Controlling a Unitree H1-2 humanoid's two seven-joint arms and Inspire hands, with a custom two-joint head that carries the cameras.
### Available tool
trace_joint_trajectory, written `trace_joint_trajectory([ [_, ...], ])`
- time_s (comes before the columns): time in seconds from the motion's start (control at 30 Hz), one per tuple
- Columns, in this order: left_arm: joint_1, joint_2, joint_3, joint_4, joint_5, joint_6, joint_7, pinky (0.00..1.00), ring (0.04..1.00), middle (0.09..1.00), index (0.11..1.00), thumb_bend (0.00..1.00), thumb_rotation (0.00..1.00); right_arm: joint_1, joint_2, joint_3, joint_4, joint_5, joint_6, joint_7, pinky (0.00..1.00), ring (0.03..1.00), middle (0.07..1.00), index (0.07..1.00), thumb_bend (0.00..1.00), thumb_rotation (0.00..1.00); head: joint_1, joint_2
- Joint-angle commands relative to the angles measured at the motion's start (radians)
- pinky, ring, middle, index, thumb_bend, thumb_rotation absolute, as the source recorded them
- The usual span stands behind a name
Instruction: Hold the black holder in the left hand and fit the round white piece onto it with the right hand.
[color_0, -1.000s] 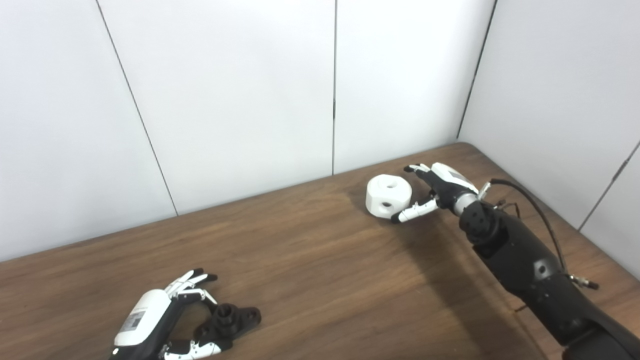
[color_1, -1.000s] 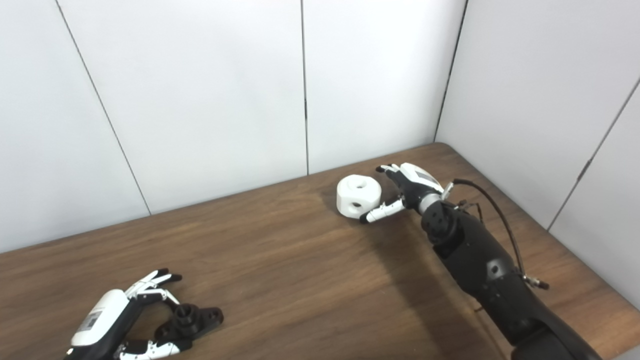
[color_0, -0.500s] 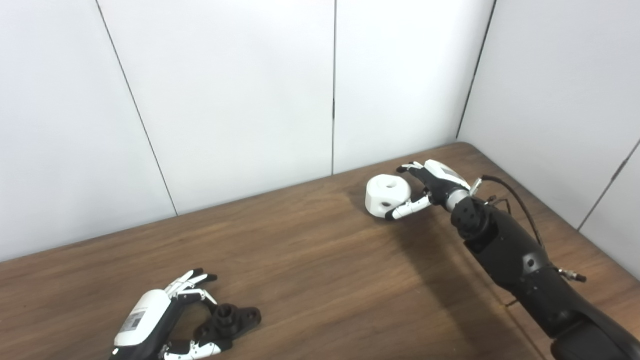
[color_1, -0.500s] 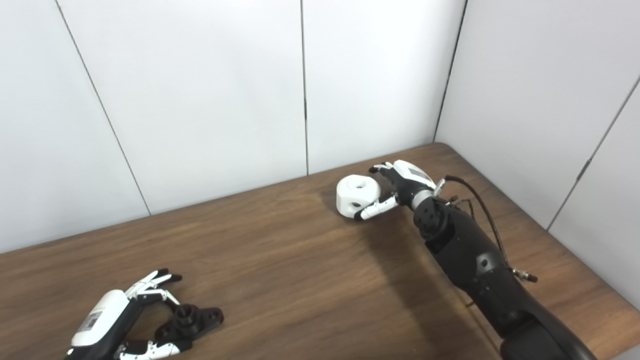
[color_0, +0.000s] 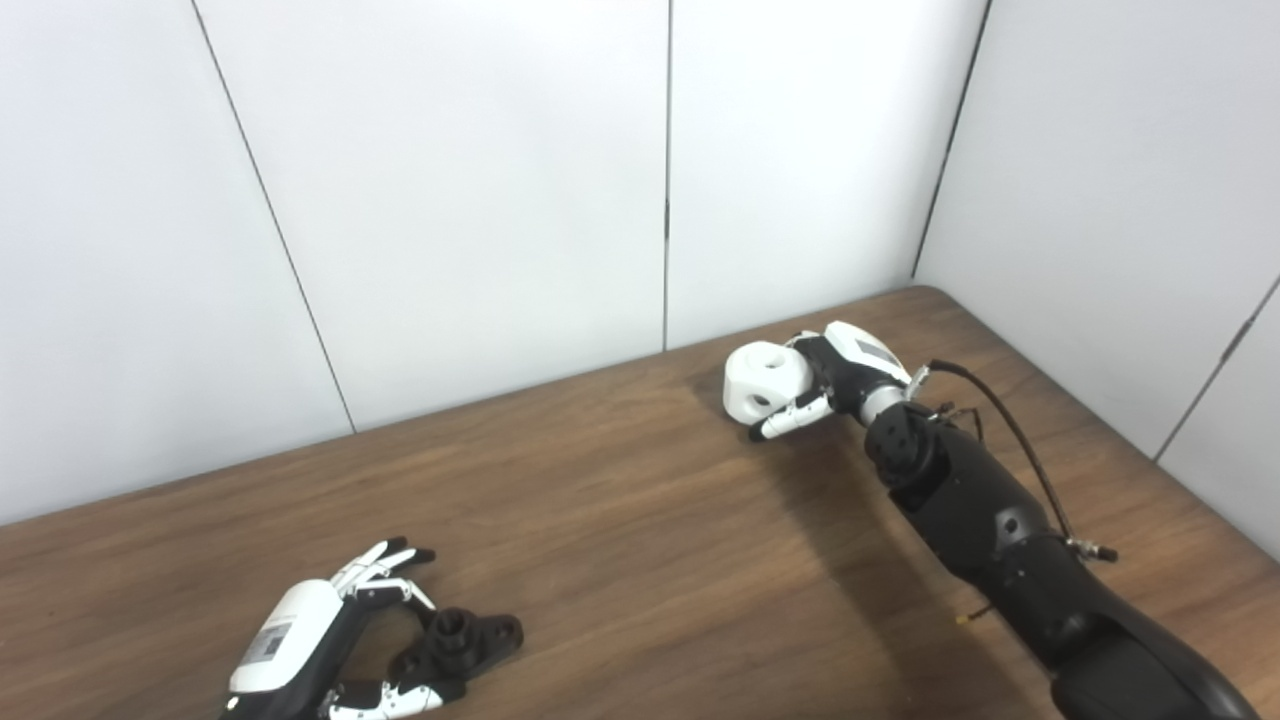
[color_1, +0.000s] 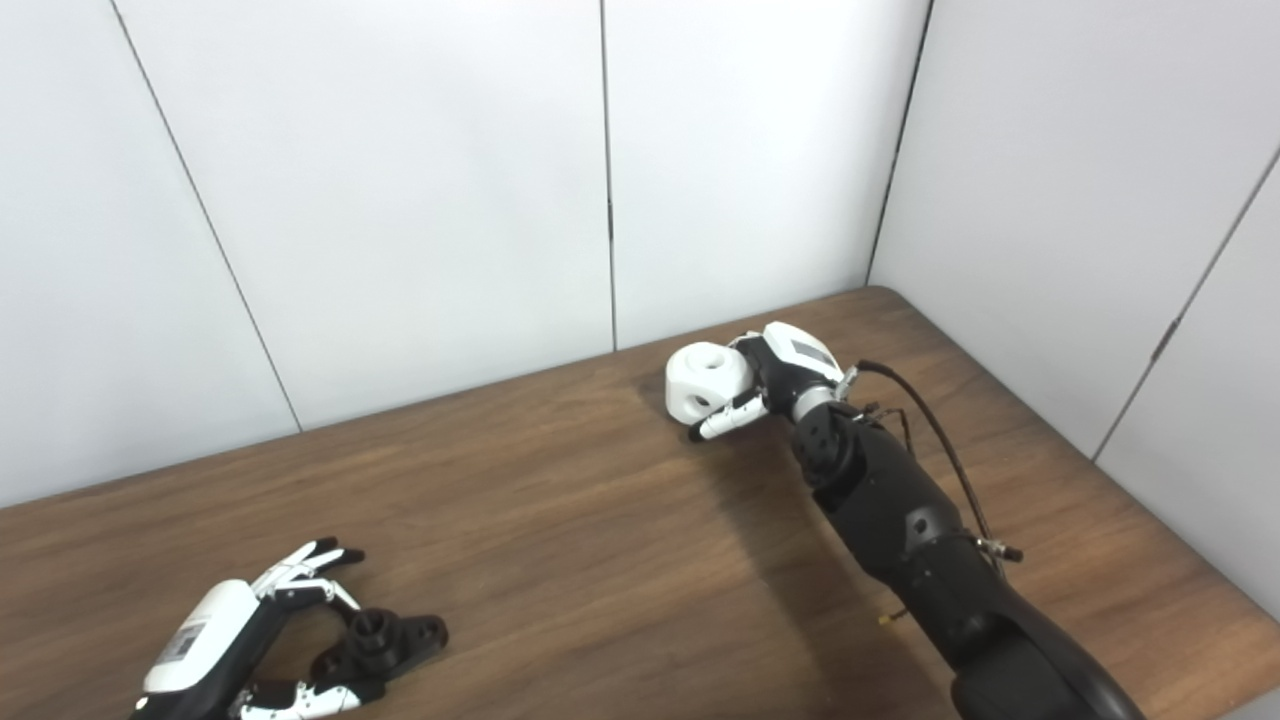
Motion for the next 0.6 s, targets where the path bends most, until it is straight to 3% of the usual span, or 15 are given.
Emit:
trace_joint_trajectory([
  [0.0, 0.114, -0.024, -0.074, 0.085, 0.054, 0.01, -0.104, 0.93, 0.959, 0.878, 0.485, 0.52, 0.04, -0.012, 0.027, 0.021, 0.016, 0.007, -0.034, 0.011, 0.8, 0.857, 0.888, 0.649, 0.88, 0.25, 0.002, 0.001],
  [0.2, 0.114, -0.031, -0.073, 0.094, 0.056, 0.005, -0.094, 0.93, 0.957, 0.877, 0.485, 0.52, 0.04, -0.005, 0.035, 0.036, 0.03, -0.028, -0.078, -0.07, 0.76, 0.816, 0.832, 0.585, 0.82, 0.2, 0.013, 0.006],
  [0.23, 0.115, -0.032, -0.072, 0.091, 0.054, 0.007, -0.096, 0.93, 0.959, 0.879, 0.485, 0.52, 0.04, -0.002, 0.04, 0.033, 0.038, -0.034, -0.093, -0.105, 0.74, 0.8, 0.805, 0.537, 0.67, 0.17, 0.016, 0.007],
  [0.3, 0.115, -0.034, -0.072, 0.089, 0.054, 0.01, -0.097, 0.94, 0.961, 0.881, 0.485, 0.52, 0.04, -0.001, 0.048, 0.03, 0.054, -0.042, -0.111, -0.153, 0.73, 0.783, 0.771, 0.495, 0.55, 0.14, 0.018, 0.006],
  [0.57, 0.112, -0.044, -0.07, 0.117, 0.06, -0.013, -0.073, 0.93, 0.955, 0.875, 0.485, 0.52, 0.04, 0.003, 0.054, 0.034, 0.066, -0.055, -0.133, -0.214, 0.69, 0.773, 0.747, 0.484, 0.52, 0.13, 0.03, 0.007],
])
